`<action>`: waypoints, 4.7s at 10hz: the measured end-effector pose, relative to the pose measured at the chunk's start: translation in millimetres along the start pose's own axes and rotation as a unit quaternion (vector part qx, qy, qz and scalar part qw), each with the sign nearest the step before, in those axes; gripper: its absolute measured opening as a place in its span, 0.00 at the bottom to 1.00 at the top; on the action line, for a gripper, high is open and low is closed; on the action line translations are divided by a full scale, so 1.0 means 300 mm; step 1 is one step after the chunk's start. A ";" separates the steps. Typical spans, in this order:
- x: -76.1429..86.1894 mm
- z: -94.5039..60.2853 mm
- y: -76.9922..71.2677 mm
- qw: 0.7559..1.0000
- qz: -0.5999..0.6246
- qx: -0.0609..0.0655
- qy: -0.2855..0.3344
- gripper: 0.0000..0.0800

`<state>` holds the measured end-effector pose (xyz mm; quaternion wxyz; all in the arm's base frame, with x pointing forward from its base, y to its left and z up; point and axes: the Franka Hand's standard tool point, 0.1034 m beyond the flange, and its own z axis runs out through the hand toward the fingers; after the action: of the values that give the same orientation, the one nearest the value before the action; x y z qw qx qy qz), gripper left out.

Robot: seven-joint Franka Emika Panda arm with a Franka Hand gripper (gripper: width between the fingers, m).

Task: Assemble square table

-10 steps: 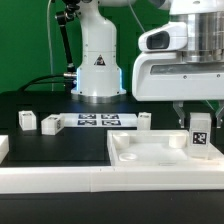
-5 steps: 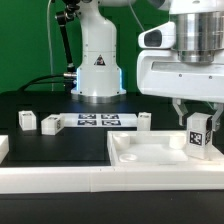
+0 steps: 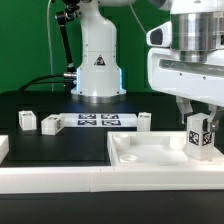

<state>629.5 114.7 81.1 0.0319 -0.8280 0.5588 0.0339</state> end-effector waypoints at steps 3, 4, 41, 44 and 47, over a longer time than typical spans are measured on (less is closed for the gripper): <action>0.000 0.001 0.000 0.998 0.063 0.000 -0.001 0.36; 0.000 0.001 0.000 0.997 0.071 0.001 -0.004 0.36; -0.001 0.018 -0.001 0.985 -0.171 0.014 -0.003 0.37; -0.008 0.020 -0.003 0.999 -0.036 0.017 -0.003 0.37; -0.013 0.021 -0.004 0.999 0.040 0.017 -0.007 0.37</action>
Offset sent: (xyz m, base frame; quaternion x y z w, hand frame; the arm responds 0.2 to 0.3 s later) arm 0.0042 -0.0035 0.0007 -0.0039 -0.0120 0.1392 0.9902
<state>629.0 119.3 75.3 0.0486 -0.8038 0.5920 0.0312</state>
